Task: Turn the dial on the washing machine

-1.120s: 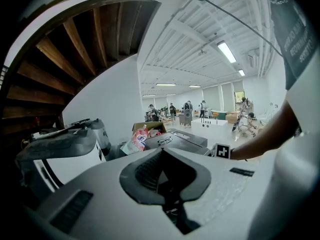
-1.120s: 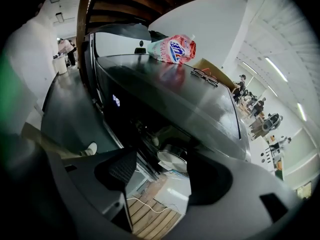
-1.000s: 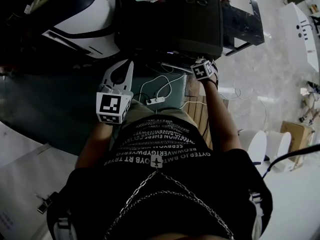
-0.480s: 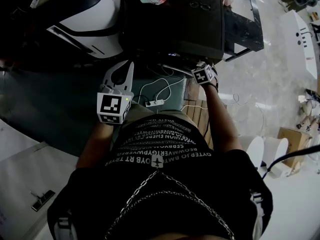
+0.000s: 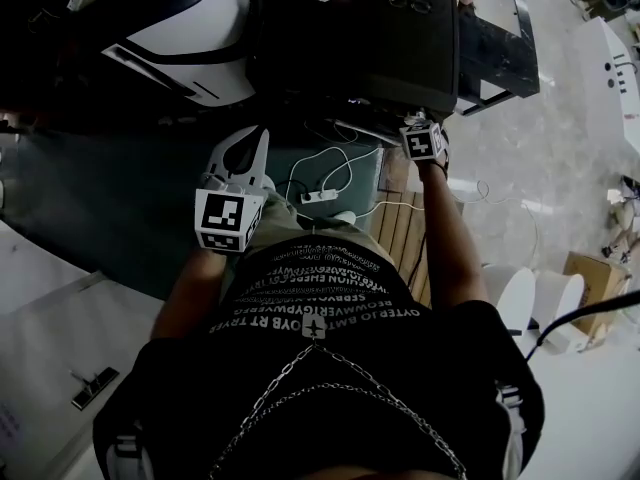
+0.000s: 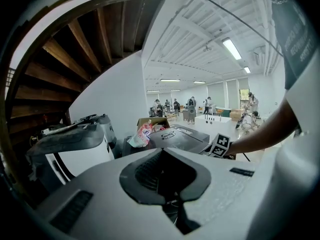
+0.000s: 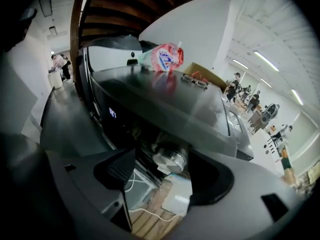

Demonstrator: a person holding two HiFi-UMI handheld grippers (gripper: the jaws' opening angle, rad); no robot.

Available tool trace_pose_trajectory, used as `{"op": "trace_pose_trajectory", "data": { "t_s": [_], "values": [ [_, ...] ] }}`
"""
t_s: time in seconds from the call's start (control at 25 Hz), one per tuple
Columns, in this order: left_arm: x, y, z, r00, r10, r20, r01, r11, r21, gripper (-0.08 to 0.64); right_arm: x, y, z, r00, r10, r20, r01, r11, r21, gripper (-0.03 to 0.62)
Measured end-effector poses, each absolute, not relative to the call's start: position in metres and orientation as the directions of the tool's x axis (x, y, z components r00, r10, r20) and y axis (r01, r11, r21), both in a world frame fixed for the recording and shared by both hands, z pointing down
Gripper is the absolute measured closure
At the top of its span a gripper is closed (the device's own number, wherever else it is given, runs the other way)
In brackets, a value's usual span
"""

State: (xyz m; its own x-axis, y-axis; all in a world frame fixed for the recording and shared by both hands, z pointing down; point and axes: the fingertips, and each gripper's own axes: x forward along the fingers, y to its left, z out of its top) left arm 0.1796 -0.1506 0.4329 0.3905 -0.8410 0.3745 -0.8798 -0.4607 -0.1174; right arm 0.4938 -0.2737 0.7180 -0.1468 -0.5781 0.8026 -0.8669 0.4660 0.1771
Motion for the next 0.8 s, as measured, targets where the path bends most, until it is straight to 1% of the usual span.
{"op": "trace_pose_trajectory", "data": {
  "t_s": [0.04,0.08,0.16,0.2,0.24,0.28,0.4,0.48,0.6,0.8],
  "values": [
    [0.180,-0.151,0.432,0.390,-0.840,0.377,-0.879,-0.462,-0.121,0.554,0.494,-0.272,0.703,-0.157,-0.614,0.773,-0.887,0.431,0.162,0.273],
    [0.180,-0.151,0.430,0.392,-0.839,0.378,-0.877,-0.465,-0.123,0.554,0.493,-0.268,0.685,-0.177,-0.654,0.736,-0.907,0.398,0.136,0.296],
    [0.183,-0.154,0.424,0.410,-0.833,0.371,-0.866,-0.483,-0.127,0.554,0.485,-0.254,0.642,-0.236,-0.729,0.643,-0.929,0.364,0.071,0.399],
    [0.186,-0.155,0.419,0.424,-0.829,0.364,-0.858,-0.496,-0.130,0.554,0.479,-0.243,0.620,-0.262,-0.760,0.594,-0.929,0.365,0.057,0.469],
    [0.189,-0.157,0.414,0.442,-0.824,0.355,-0.849,-0.512,-0.133,0.554,0.473,-0.232,0.596,-0.274,-0.793,0.544,-0.927,0.369,0.069,0.541],
    [0.193,-0.159,0.409,0.461,-0.818,0.344,-0.837,-0.530,-0.137,0.554,0.469,-0.219,0.570,-0.269,-0.829,0.490,-0.926,0.363,0.105,0.595],
    [0.203,-0.166,0.393,0.527,-0.793,0.306,-0.794,-0.588,-0.154,0.554,0.459,-0.181,0.491,-0.229,-0.920,0.317,-0.934,0.299,0.195,0.595],
    [0.208,-0.172,0.384,0.567,-0.772,0.285,-0.768,-0.622,-0.156,0.554,0.450,-0.165,0.459,-0.213,-0.941,0.262,-0.947,0.265,0.180,0.595],
    [0.208,-0.177,0.373,0.616,-0.745,0.257,-0.735,-0.661,-0.154,0.554,0.435,-0.152,0.443,-0.188,-0.950,0.249,-0.965,0.226,0.134,0.595],
    [0.192,-0.170,0.376,0.676,-0.696,0.243,-0.690,-0.713,-0.124,0.554,0.413,-0.139,0.442,-0.127,-0.952,0.278,-0.977,0.168,0.132,0.595]
  ]
}}
